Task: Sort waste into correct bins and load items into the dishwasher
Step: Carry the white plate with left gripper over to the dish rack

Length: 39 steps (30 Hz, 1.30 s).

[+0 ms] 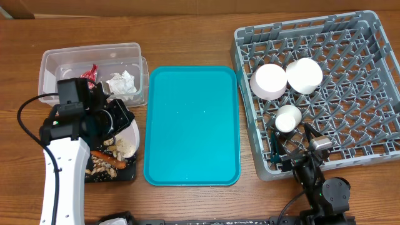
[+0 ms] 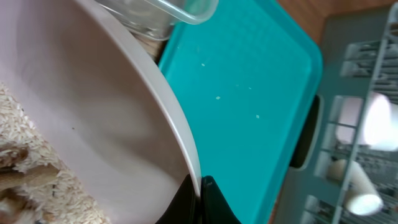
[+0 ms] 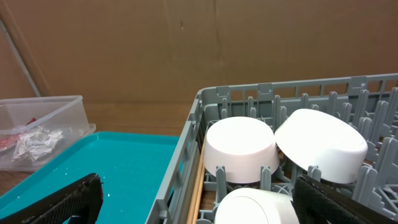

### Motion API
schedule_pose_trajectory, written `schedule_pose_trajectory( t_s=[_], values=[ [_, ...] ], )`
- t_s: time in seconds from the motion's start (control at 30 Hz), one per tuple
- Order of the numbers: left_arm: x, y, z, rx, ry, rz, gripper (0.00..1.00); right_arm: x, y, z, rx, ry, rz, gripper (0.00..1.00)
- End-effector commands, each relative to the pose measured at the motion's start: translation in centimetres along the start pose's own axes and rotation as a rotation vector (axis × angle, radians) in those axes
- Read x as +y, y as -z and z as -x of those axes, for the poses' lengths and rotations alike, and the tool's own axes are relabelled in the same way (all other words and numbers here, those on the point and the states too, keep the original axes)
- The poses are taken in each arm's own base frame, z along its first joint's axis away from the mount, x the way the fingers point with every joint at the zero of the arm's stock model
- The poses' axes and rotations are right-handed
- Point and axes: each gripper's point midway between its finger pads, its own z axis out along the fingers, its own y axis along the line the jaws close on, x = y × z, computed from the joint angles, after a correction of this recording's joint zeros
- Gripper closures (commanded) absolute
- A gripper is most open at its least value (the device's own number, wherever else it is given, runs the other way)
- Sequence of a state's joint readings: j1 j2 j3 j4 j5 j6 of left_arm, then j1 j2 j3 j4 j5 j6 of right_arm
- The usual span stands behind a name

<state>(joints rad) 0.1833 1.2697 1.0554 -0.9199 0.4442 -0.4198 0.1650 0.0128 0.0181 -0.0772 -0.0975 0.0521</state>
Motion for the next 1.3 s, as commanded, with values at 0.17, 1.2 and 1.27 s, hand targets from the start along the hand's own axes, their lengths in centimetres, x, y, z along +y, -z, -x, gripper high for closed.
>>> schedule_pose_trajectory(
  t_s=[0.17, 1.2, 1.27],
  values=[
    [-1.2, 2.6, -1.3, 0.027, 0.017, -0.188, 0.96, -0.1, 0.0, -0.2, -0.004, -0.005, -0.001, 0.00],
    [4.6, 9.2, -2.2, -0.393, 0.161, -0.795, 0.96, -0.1, 0.0, -0.2, -0.004, -0.005, -0.001, 0.00],
    [4.5, 9.2, -2.2, -0.391, 0.168, -0.800, 0.96, -0.1, 0.0, -0.2, -0.004, -0.005, -0.001, 0.00]
  ],
)
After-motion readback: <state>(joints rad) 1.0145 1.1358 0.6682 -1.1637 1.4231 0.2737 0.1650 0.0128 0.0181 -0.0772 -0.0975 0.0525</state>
